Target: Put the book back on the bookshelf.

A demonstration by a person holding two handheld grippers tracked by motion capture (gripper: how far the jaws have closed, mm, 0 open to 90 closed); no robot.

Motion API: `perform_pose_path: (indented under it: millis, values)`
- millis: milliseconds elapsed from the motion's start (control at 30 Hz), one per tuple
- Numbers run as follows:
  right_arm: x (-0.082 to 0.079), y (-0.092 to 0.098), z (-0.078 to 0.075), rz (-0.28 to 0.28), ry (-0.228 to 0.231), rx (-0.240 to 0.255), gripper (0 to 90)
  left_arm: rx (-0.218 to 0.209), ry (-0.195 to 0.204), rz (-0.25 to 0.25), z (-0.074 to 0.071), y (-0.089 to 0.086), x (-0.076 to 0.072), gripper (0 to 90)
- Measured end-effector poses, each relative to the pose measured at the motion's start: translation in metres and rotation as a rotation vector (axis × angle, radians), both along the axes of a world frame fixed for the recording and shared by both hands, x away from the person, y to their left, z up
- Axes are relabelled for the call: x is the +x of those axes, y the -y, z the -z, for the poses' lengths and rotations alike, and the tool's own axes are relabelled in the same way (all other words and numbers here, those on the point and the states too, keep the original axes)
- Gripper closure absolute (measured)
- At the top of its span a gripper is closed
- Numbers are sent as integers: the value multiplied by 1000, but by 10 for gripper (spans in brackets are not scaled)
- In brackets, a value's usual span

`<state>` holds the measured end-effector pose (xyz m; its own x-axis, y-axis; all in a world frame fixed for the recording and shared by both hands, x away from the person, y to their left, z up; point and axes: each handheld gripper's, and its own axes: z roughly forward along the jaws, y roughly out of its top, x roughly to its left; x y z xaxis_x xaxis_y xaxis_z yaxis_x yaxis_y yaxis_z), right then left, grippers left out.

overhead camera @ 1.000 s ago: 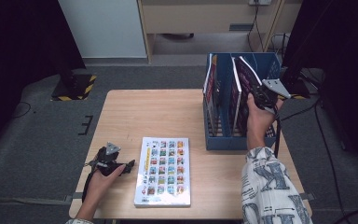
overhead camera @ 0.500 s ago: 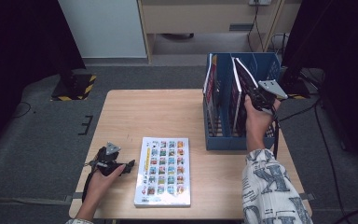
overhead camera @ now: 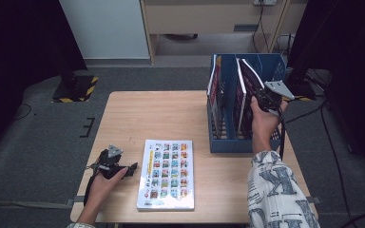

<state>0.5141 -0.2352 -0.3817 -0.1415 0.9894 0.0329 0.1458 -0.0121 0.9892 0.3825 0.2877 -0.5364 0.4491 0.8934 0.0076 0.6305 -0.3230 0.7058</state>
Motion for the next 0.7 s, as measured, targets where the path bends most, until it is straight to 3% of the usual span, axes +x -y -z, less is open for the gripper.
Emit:
perform_pose_path:
  millis: [167,433,700]
  values:
    - [2,0,0,36,16,-4,839,0,0,0,0,0,0,35]
    - [3,-3,3,37,13,-8,826,0,0,0,0,0,0,35]
    - [0,-8,2,2,-1,2,704,0,0,0,0,0,0,35]
